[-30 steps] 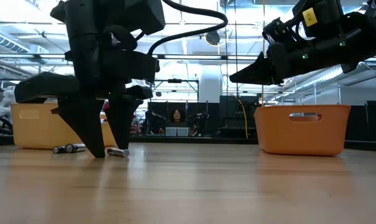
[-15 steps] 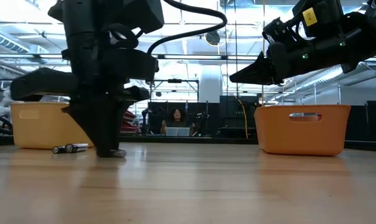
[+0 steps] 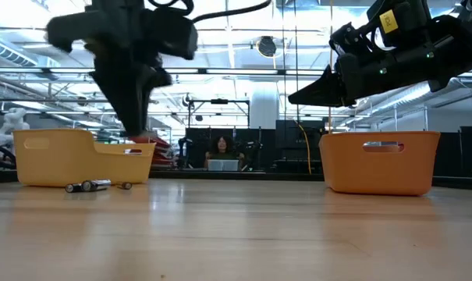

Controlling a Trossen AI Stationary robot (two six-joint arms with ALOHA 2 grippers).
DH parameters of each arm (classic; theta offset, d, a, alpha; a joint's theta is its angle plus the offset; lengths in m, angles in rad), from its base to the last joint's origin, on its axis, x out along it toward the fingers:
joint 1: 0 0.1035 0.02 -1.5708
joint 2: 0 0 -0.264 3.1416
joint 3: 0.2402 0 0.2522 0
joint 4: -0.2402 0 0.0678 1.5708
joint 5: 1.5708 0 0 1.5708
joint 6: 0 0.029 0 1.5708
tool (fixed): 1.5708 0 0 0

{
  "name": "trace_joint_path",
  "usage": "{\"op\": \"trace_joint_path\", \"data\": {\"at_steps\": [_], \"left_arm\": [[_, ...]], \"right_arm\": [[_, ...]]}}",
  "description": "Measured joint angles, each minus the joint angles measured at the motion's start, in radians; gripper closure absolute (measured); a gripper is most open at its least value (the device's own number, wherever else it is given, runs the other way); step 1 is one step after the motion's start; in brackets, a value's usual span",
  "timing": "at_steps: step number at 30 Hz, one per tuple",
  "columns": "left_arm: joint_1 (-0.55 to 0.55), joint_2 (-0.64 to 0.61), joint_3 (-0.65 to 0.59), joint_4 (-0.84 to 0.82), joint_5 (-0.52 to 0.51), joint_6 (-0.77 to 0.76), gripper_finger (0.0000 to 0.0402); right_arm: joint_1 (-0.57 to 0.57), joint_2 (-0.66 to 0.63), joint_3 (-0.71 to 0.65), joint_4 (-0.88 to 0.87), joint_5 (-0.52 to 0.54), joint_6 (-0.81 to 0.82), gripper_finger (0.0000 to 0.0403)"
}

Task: Sort batteries
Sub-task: Put the silver battery into the yellow bin

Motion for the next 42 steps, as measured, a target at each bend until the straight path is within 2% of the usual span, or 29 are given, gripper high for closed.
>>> {"op": "trace_joint_path", "data": {"at_steps": [5, 10, 17, 23, 28, 32, 42], "left_arm": [[0.065, -0.105, 0.003, -0.243, -0.07, -0.234, 0.0387], [0.139, -0.217, -0.047, -0.338, -0.136, -0.352, 0.0385], [0.319, -0.332, -0.222, -0.297, -0.147, -0.333, 0.0382], [0.477, -0.369, -0.339, -0.135, -0.043, -0.272, 0.0381], [0.577, -0.365, -0.389, -0.098, 0.013, -0.22, 0.038], [0.629, -0.366, -0.418, -0.062, 0.056, -0.211, 0.038], [0.657, -0.366, -0.444, -0.023, 0.056, -0.162, 0.0374]], "right_arm": [[0.001, 0.0, 0.0, -0.003, 0.0, 0.001, 0.0271], [0.001, 0.0, 0.0, -0.003, -0.001, 0.002, 0.0271], [0.002, 0.0, 0.0, 0.006, -0.004, 0.002, 0.0271], [0.002, 0.0, 0.0, 0.006, -0.004, 0.002, 0.0271], [0.002, 0.0, 0.0, 0.005, -0.004, 0.002, 0.0271], [0.002, 0.0, 0.0, 0.005, -0.004, 0.002, 0.0271], [0.002, 0.0, 0.0, 0.002, -0.004, 0.001, 0.0271]]}}
